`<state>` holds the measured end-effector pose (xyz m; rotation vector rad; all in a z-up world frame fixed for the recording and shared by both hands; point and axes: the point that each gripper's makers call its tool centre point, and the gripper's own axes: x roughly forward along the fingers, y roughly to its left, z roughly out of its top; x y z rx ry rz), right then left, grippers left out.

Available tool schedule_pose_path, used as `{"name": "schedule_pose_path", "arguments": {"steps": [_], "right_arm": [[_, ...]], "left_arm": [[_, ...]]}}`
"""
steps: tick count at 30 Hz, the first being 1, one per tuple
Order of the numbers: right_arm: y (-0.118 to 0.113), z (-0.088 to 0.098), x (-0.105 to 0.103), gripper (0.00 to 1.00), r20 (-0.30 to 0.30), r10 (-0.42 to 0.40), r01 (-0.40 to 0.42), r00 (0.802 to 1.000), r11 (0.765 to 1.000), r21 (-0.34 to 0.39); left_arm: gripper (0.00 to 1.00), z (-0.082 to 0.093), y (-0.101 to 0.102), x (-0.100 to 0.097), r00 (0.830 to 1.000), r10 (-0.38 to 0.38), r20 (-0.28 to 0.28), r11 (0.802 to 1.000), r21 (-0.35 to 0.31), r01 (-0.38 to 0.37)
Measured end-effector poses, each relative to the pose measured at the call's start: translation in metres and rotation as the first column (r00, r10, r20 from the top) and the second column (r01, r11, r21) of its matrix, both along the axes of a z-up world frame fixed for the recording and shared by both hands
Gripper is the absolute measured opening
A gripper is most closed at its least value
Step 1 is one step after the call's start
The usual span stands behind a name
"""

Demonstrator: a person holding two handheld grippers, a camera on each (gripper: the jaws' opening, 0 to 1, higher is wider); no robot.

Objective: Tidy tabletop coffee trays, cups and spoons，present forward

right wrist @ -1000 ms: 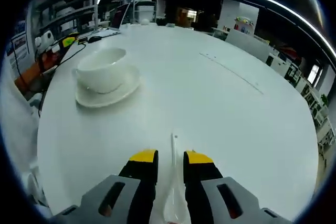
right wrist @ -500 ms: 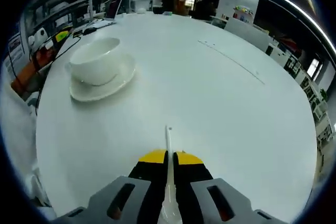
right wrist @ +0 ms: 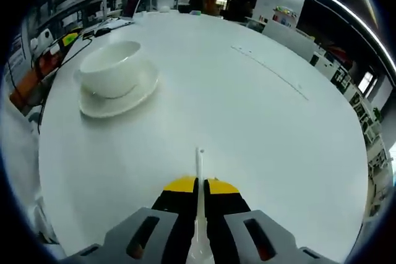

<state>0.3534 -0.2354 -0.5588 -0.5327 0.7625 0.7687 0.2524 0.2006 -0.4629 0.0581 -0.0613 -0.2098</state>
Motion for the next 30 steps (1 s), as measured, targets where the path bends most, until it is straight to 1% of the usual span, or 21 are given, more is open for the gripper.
{"name": "schedule_pose_path", "arguments": {"steps": [5, 7, 14, 16, 18, 20, 21, 25, 30], "right_arm": [[-0.002, 0.013, 0.005, 0.05, 0.04, -0.023, 0.022, 0.999, 1.0, 0.022], [-0.003, 0.016, 0.006, 0.05, 0.047, -0.031, 0.029, 0.998, 0.999, 0.03], [-0.003, 0.031, 0.007, 0.05, 0.093, -0.048, 0.044, 0.995, 0.998, 0.049], [-0.003, 0.038, 0.009, 0.05, 0.118, -0.056, 0.049, 0.991, 0.997, 0.06], [-0.002, 0.045, 0.01, 0.05, 0.127, -0.064, 0.054, 0.99, 0.996, 0.075], [-0.001, 0.052, 0.011, 0.05, 0.149, -0.064, 0.051, 0.987, 0.995, 0.086], [0.0, 0.055, 0.011, 0.05, 0.151, -0.067, 0.053, 0.986, 0.994, 0.095], [0.002, 0.06, 0.01, 0.05, 0.168, -0.056, 0.037, 0.984, 0.993, 0.116], [0.009, 0.079, 0.01, 0.05, 0.203, -0.063, 0.033, 0.977, 0.988, 0.152]], "left_arm": [[0.35, 0.002, 0.0, 0.0, 1.0, 0.001, 0.004, 1.0, -0.002, -0.001], [0.35, 0.003, 0.001, 0.0, 1.0, 0.002, 0.007, 1.0, -0.005, -0.002], [0.35, 0.003, 0.0, 0.0, 1.0, -0.002, 0.009, 1.0, -0.006, 0.002], [0.35, 0.003, 0.0, 0.0, 1.0, -0.003, 0.009, 1.0, -0.007, 0.003], [0.35, 0.003, 0.0, 0.0, 1.0, -0.004, 0.008, 1.0, -0.006, 0.005], [0.35, 0.003, 0.001, 0.0, 1.0, -0.002, 0.007, 1.0, -0.01, 0.002], [0.35, 0.003, 0.001, 0.0, 1.0, -0.001, 0.007, 1.0, -0.011, 0.001], [0.35, 0.004, 0.002, 0.0, 1.0, 0.004, 0.01, 1.0, -0.005, -0.004], [0.35, 0.0, 0.004, 0.001, 1.0, 0.003, 0.0, 1.0, -0.006, -0.003]]}}
